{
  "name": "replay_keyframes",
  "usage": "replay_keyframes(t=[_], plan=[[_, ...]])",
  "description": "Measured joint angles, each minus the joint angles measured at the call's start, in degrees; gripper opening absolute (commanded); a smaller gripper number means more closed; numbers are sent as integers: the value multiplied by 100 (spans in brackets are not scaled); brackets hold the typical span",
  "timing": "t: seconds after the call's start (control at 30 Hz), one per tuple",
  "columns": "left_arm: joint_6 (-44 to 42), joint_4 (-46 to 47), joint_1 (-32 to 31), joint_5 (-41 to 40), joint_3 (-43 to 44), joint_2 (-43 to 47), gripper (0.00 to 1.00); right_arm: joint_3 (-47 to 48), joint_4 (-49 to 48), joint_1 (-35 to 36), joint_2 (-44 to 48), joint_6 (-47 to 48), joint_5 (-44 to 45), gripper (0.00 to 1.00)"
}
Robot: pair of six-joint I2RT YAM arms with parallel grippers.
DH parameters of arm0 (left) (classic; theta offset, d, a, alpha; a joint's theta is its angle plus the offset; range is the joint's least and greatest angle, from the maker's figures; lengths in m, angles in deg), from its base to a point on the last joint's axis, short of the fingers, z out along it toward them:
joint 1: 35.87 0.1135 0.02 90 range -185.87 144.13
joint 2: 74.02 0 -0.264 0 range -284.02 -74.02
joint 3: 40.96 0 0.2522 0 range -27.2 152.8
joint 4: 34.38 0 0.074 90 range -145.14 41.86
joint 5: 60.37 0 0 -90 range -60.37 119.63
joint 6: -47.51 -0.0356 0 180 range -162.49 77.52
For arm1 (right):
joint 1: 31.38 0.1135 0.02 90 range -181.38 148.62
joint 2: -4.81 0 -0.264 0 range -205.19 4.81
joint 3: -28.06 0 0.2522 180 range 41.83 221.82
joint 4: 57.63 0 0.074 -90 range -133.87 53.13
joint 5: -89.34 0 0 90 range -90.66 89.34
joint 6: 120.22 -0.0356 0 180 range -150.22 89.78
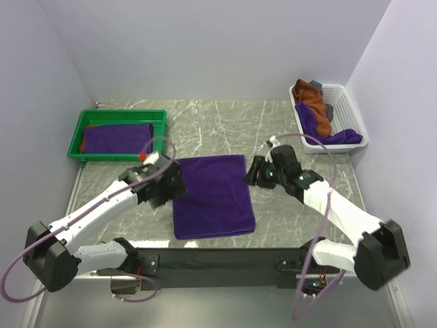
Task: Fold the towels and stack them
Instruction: Fold the towel
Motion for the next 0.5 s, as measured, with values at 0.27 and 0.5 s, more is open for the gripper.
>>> replay_keyframes(t=[0.27, 0.5], plan=[[-970, 1661, 1462, -15, 933, -1152, 47, 1147, -1864, -433, -2170, -304, -533, 43], [-1443, 2815, 2124, 540, 1884, -3403, 32, 2238, -3099, -717, -4135, -686, -901, 36]])
